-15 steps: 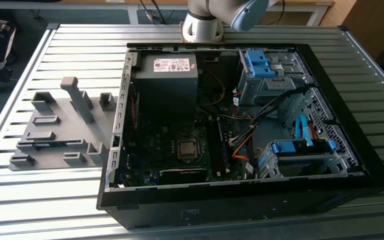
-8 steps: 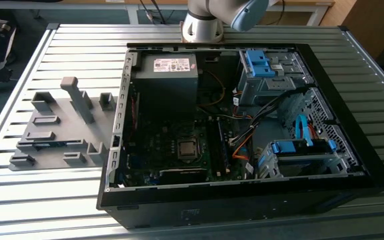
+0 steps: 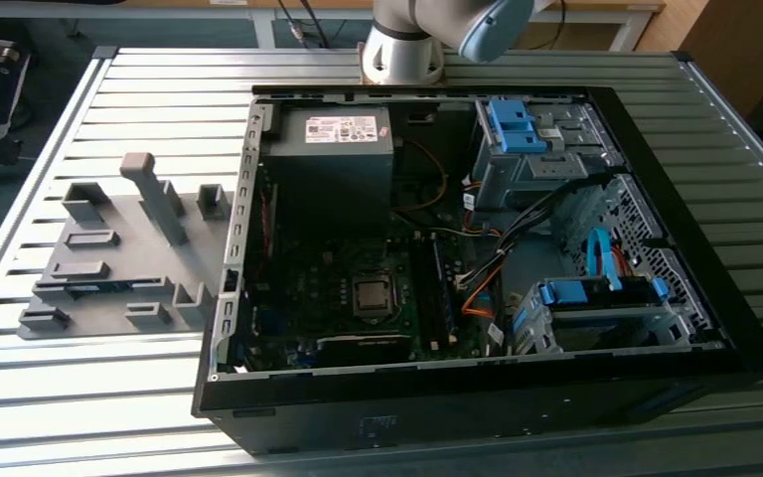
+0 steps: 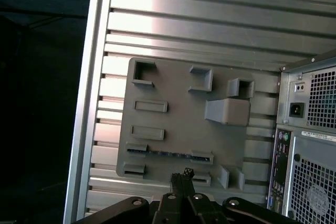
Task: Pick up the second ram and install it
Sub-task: 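Pick up the second ram and move it above second insertion slot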
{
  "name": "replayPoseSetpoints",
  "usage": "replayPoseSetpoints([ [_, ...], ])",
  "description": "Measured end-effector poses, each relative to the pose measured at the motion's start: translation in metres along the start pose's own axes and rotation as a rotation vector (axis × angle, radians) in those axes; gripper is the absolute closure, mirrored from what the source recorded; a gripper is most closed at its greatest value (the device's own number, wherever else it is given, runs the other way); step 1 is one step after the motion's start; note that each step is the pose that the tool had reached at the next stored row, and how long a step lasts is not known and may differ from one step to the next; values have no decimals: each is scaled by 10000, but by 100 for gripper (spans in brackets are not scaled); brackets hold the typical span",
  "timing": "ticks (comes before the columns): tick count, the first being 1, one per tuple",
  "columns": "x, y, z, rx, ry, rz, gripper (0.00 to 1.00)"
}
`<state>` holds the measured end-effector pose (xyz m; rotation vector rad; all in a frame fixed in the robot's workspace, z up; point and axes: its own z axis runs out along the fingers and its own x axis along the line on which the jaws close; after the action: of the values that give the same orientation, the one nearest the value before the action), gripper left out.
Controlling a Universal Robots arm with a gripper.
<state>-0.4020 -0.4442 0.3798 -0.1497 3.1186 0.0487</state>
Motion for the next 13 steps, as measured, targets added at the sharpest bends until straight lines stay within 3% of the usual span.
replayPoseSetpoints([
  [5, 8, -4, 7, -3, 2, -104, 89],
  [13, 10, -6, 18, -24, 34, -1168, 89],
])
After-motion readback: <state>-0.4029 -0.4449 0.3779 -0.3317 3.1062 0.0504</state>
